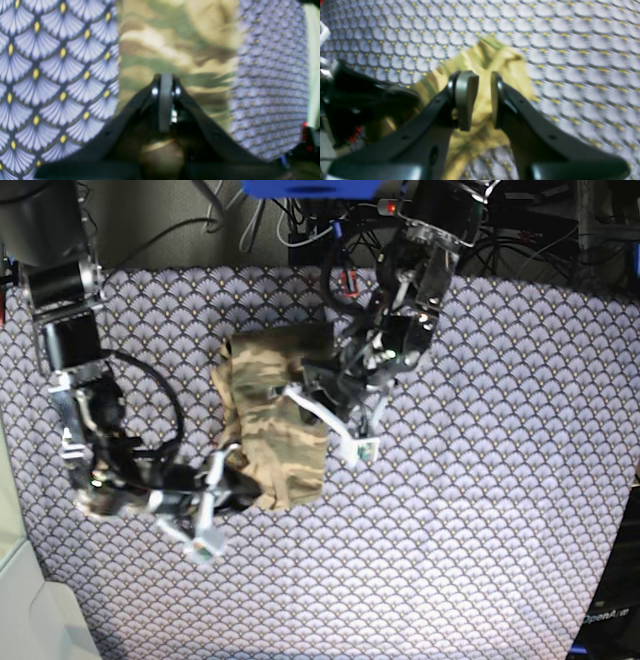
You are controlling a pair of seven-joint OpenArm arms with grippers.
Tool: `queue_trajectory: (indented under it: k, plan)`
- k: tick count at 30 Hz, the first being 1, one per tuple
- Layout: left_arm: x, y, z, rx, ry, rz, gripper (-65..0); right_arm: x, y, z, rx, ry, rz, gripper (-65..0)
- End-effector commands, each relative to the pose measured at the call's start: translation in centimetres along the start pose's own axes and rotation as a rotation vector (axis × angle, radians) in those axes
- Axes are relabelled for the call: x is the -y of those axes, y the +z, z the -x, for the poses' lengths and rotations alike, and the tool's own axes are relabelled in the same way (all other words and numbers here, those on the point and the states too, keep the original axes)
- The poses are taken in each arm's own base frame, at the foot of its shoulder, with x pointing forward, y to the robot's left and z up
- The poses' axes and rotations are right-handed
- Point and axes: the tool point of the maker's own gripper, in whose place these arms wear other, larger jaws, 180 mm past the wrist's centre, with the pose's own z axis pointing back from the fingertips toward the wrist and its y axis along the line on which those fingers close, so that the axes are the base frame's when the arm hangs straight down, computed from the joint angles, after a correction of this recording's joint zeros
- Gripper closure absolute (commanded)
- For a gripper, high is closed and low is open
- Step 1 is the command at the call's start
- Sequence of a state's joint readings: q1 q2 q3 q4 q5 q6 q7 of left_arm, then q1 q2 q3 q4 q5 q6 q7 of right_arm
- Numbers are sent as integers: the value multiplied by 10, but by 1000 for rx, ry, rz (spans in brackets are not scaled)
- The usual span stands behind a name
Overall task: Fold the T-shirt properly
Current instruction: 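Open both grippers and withdraw them from the folded shirt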
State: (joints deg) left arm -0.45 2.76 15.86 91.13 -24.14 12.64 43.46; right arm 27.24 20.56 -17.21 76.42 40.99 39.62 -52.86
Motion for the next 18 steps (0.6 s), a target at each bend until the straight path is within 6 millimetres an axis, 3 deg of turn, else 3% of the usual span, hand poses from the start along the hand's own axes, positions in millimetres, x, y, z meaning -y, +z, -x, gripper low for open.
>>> queue_trajectory:
  k: [1, 5, 8, 11, 14, 18]
  plan:
    - [16, 6, -28, 86, -11, 44, -3, 7, 17, -22, 67, 30, 22, -121]
    - [16, 20, -45, 135, -40, 50, -3, 33, 57, -5, 29, 24, 131, -121]
    - [-6, 33, -52, 155, -99, 10, -3, 57, 90, 29, -33, -40, 222, -120]
    - [-48, 52, -56, 174, -90, -63, -3, 73, 122, 66, -94, -95, 297, -119]
    - [-79, 75, -68, 208, -7, -89, -3, 75, 153, 97, -145, -115, 361, -117]
    - [-106, 99, -78, 217, -1, -106, -3, 61, 186, 131, -192, -135, 418, -80]
